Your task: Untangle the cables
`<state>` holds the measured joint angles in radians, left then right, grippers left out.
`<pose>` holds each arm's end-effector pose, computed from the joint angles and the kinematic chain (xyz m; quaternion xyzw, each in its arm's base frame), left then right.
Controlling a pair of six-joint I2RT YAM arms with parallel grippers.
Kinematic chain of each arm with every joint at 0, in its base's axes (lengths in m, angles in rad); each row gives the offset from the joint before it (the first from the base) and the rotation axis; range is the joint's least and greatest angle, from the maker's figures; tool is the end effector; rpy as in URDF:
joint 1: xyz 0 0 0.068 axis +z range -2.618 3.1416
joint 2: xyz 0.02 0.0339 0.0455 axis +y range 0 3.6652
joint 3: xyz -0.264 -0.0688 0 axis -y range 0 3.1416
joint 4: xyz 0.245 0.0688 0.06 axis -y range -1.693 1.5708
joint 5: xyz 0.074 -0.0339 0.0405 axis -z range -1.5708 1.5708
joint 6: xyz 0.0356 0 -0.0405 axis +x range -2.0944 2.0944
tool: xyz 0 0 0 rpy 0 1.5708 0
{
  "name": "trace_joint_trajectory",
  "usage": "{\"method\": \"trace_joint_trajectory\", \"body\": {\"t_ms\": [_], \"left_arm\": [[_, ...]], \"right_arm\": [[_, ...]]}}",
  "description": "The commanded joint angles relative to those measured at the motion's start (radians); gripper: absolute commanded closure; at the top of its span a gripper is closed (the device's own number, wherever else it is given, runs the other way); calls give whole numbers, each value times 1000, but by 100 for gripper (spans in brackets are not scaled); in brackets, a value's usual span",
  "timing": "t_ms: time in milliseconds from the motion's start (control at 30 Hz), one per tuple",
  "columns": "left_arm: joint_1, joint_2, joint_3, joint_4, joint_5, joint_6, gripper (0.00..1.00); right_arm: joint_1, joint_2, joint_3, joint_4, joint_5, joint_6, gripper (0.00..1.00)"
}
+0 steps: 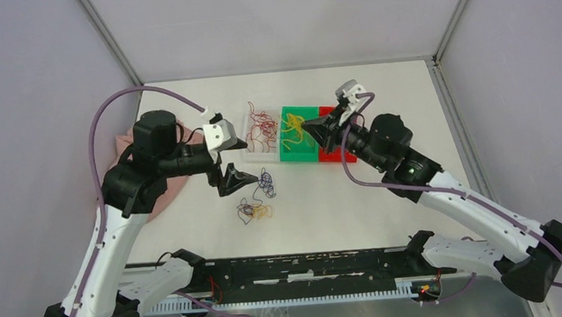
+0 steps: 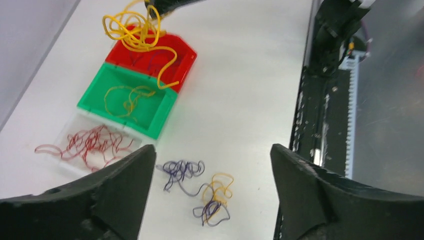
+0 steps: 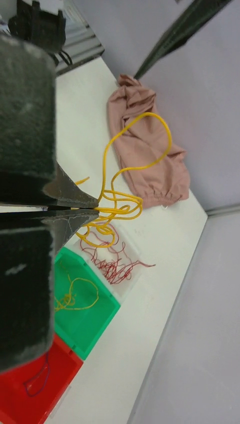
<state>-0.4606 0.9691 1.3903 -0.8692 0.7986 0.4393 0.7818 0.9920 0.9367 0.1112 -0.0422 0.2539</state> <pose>0.1308 -0.0934 0.4432 0.5256 0.6123 -0.3343 0.4870 0.1642 0.1652 0.3870 -0.1940 0.6591 0.3722 0.6240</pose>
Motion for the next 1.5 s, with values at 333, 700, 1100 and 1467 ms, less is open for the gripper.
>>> {"method": "trace_joint_trajectory", "body": {"t_ms": [333, 700, 1100, 1467], "left_arm": [[-2, -11, -127, -89, -342, 81, 1], [-3, -11, -147, -27, -518, 49, 1], [121, 40, -270, 26, -483, 151, 0], [319, 119, -338, -105, -293, 340, 4]], "right_arm": [[-67, 580, 344, -152, 413, -240, 100], [-78, 721, 493, -191, 446, -239, 45], [103, 532, 201, -161, 48, -26, 40], [245, 668, 33, 0, -276, 60, 41]]}}
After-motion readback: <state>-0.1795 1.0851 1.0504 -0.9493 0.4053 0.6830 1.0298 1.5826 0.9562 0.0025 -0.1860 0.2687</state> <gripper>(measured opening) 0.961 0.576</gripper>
